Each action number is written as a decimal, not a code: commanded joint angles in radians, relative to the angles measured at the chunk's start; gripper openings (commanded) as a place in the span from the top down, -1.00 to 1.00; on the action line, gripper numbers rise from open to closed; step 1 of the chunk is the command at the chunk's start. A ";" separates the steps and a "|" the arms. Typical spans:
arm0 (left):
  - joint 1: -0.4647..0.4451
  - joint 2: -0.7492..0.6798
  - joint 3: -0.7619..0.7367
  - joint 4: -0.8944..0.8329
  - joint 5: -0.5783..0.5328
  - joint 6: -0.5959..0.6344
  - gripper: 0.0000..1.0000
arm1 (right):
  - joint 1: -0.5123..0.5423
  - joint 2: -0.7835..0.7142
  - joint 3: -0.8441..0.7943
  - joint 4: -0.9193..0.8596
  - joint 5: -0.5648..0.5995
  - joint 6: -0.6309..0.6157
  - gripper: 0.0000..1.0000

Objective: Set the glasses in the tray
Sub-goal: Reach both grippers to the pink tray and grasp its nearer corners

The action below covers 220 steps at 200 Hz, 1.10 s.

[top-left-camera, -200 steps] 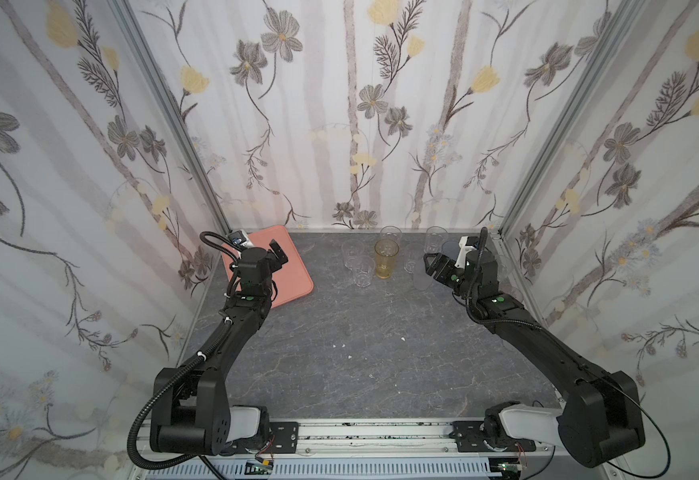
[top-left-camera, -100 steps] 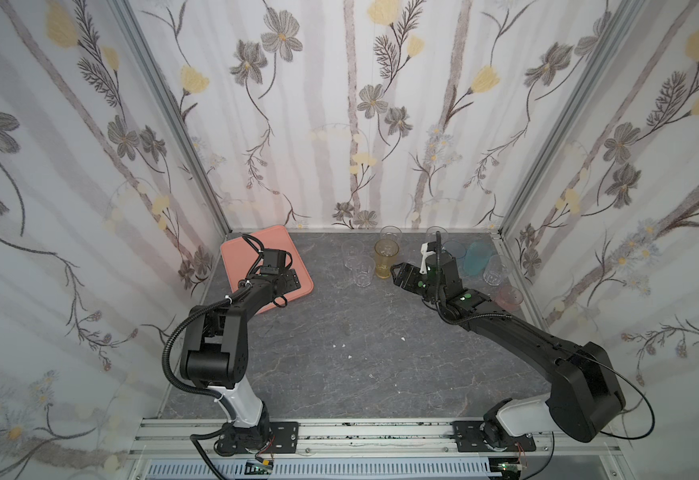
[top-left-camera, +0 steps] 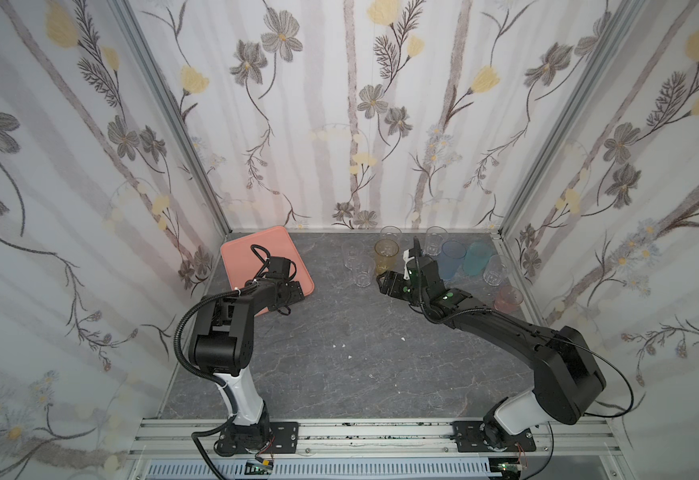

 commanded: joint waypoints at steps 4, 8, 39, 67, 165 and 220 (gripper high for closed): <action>-0.019 -0.035 -0.069 -0.041 0.074 -0.060 -0.58 | 0.005 0.013 0.010 0.021 -0.002 0.001 -0.62; -0.025 -0.044 -0.081 -0.041 0.075 -0.066 -0.57 | 0.007 0.015 0.010 0.023 -0.004 0.001 -0.62; -0.095 -0.097 -0.135 -0.039 0.080 -0.119 -0.57 | 0.023 0.052 0.028 0.031 -0.021 -0.002 -0.62; -0.212 -0.127 -0.143 -0.038 0.095 -0.199 -0.57 | 0.070 0.114 0.056 0.029 -0.022 0.025 -0.59; -0.338 -0.290 -0.076 -0.009 0.156 -0.258 -0.55 | 0.143 0.251 0.073 0.011 0.028 0.207 -0.44; -0.167 -0.365 -0.079 -0.010 -0.006 -0.103 -0.58 | 0.221 0.394 0.233 -0.126 0.089 0.310 -0.31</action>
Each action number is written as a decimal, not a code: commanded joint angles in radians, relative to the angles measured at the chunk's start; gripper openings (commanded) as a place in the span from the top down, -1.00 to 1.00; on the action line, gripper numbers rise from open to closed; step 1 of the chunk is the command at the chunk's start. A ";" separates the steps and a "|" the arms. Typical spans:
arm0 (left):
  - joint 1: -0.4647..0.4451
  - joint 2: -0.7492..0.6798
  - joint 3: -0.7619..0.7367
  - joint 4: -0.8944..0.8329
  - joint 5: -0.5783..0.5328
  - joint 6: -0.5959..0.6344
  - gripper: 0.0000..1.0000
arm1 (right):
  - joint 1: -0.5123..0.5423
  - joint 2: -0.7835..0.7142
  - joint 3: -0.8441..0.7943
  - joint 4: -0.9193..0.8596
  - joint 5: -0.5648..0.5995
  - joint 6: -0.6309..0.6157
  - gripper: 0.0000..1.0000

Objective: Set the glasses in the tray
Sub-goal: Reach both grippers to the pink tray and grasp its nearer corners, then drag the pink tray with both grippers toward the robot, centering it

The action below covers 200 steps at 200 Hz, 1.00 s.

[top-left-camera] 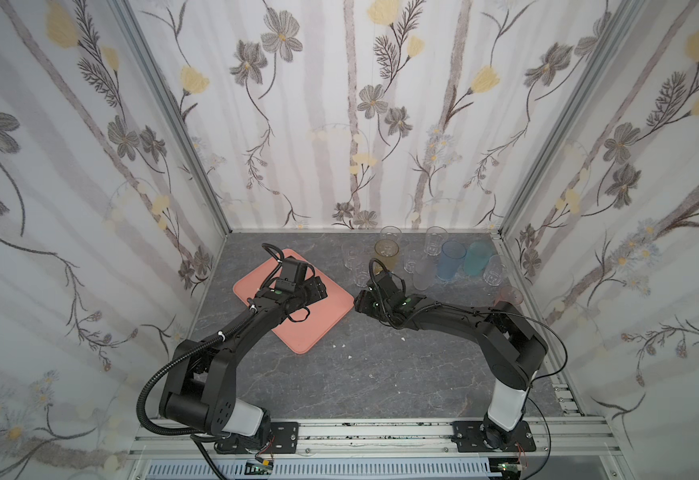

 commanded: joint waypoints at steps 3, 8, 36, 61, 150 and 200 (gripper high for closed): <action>0.025 -0.015 0.015 -0.003 -0.100 0.094 -0.58 | 0.050 0.063 0.093 -0.095 0.062 0.063 -0.31; 0.027 -0.018 0.017 -0.002 -0.109 0.100 -0.59 | 0.059 0.077 0.111 -0.110 0.079 0.065 -0.29; 0.032 -0.028 0.012 0.008 -0.114 0.107 -0.62 | 0.076 0.164 0.238 -0.206 0.138 0.068 -0.13; 0.039 -0.053 -0.013 0.028 -0.108 0.111 -0.63 | 0.083 0.214 0.317 -0.243 0.159 0.064 0.03; 0.092 -0.121 -0.073 0.070 -0.079 0.130 -0.64 | 0.106 0.286 0.394 -0.330 0.175 0.089 0.13; 0.096 -0.121 -0.081 0.081 -0.070 0.124 -0.64 | 0.104 0.347 0.434 -0.324 0.166 0.068 0.30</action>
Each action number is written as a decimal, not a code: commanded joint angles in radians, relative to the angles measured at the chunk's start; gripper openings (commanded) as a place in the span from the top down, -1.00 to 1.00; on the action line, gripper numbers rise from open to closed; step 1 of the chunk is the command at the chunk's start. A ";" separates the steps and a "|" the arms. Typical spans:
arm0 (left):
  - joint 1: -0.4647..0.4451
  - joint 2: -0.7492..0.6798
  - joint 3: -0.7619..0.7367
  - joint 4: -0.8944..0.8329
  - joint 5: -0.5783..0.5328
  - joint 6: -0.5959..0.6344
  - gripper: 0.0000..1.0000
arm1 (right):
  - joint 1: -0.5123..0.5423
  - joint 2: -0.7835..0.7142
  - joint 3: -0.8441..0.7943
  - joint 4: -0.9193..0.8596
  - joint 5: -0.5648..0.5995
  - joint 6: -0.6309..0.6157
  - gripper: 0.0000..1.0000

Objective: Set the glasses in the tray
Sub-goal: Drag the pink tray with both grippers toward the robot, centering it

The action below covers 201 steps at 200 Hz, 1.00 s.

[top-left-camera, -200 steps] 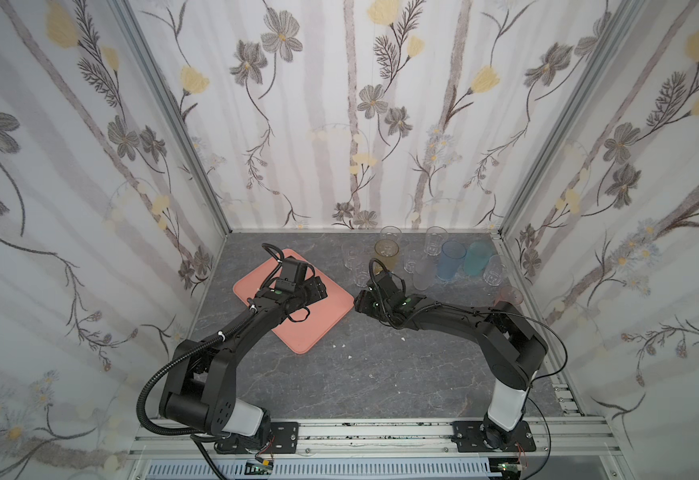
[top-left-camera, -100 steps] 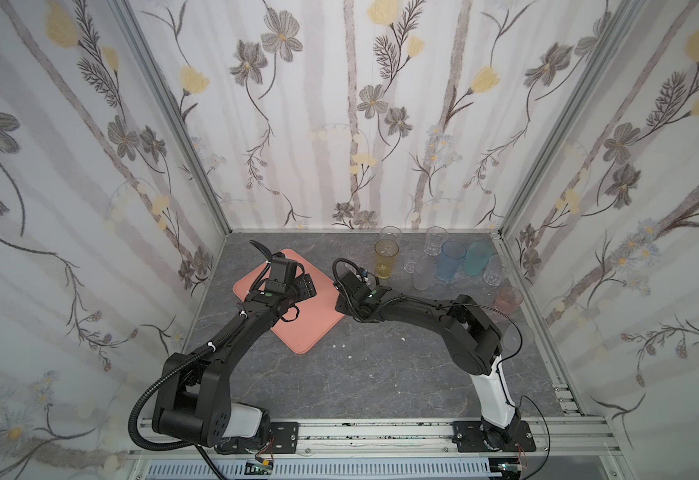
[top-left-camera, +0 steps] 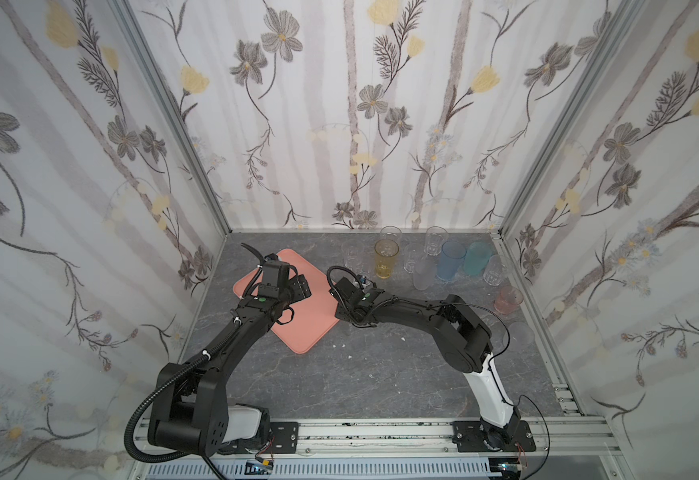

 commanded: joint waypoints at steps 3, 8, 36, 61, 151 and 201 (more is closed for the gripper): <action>0.005 -0.006 -0.001 0.028 0.000 0.003 -0.64 | -0.001 0.025 0.023 0.008 0.004 -0.008 0.33; 0.005 -0.009 0.001 0.028 0.001 0.003 -0.64 | -0.001 0.029 0.026 0.007 0.000 -0.016 0.39; 0.011 -0.015 0.013 0.028 0.004 0.005 -0.64 | -0.010 0.035 0.037 0.004 -0.026 -0.074 0.64; 0.016 -0.017 0.021 0.028 0.003 0.004 -0.64 | -0.021 0.043 0.051 -0.031 -0.070 -0.128 0.77; 0.019 0.001 0.030 0.028 0.021 -0.002 -0.64 | -0.131 -0.079 -0.043 -0.120 -0.017 -0.447 0.88; 0.019 0.018 0.032 0.027 0.029 -0.006 -0.63 | -0.178 -0.137 -0.150 -0.097 -0.005 -0.541 0.91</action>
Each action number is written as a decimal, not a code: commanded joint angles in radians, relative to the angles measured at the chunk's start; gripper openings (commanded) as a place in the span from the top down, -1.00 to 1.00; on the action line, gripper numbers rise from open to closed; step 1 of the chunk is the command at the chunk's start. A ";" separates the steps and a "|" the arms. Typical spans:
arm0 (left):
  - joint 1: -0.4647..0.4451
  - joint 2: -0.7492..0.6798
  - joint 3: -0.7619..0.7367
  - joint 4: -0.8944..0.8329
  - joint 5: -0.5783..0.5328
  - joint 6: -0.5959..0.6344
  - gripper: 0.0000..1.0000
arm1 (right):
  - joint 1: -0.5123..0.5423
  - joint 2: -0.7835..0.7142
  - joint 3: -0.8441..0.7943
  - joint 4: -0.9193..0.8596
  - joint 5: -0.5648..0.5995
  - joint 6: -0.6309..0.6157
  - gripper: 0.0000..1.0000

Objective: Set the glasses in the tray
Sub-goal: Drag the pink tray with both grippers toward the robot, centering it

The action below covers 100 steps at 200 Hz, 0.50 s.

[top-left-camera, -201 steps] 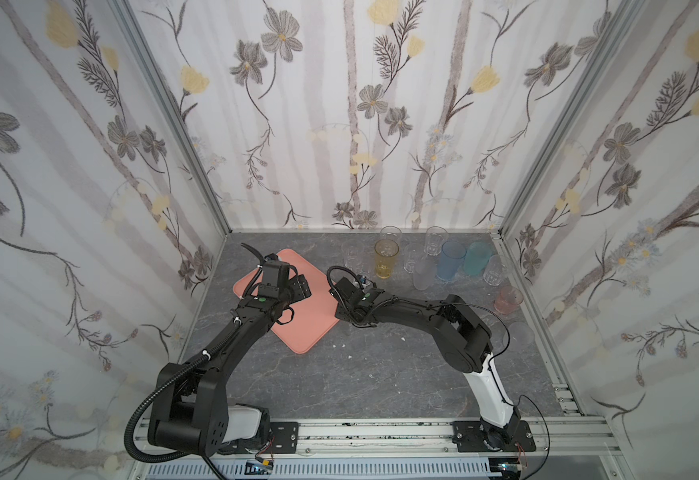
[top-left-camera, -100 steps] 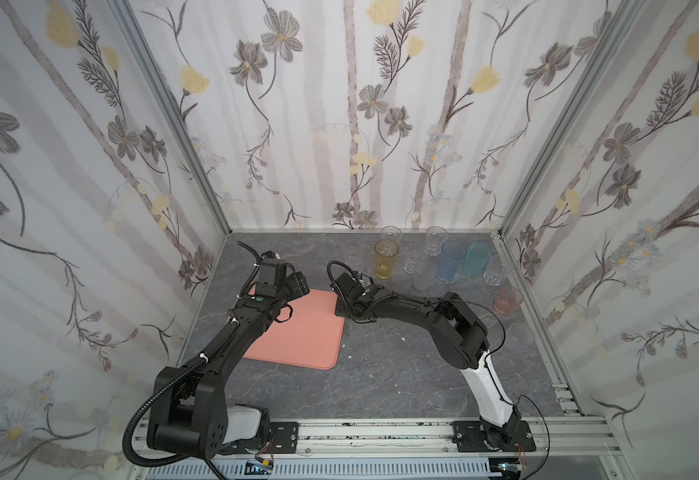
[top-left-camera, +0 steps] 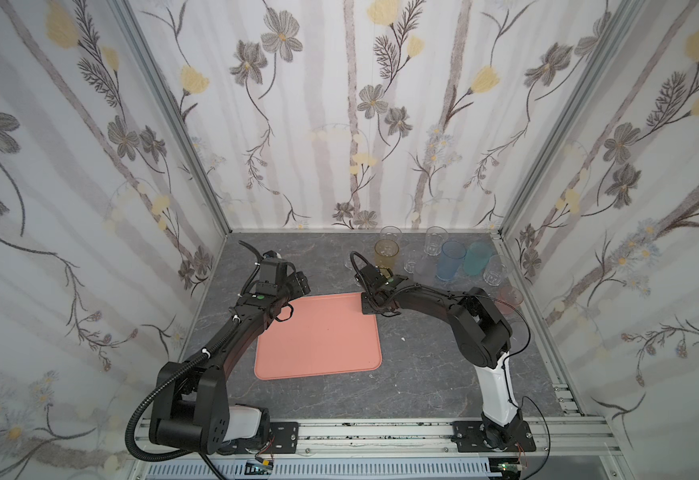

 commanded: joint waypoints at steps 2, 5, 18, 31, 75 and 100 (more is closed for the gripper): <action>0.001 0.005 0.007 0.019 0.004 -0.006 -0.63 | -0.020 -0.028 -0.046 0.021 0.024 -0.094 0.91; 0.001 0.004 0.006 0.019 0.006 -0.006 -0.63 | -0.022 -0.030 -0.055 0.024 0.027 -0.102 0.91; 0.001 0.000 0.003 0.019 0.007 -0.005 -0.63 | -0.035 -0.037 -0.080 0.025 0.041 -0.139 0.90; 0.001 -0.001 0.001 0.019 0.007 0.000 -0.64 | -0.052 -0.043 -0.099 0.020 0.067 -0.169 0.89; 0.001 0.020 0.016 0.019 0.010 -0.012 -0.63 | -0.088 -0.052 -0.132 0.020 0.091 -0.227 0.78; 0.004 0.005 0.017 0.012 -0.025 0.005 -0.62 | -0.088 -0.095 -0.142 0.000 0.108 -0.245 0.47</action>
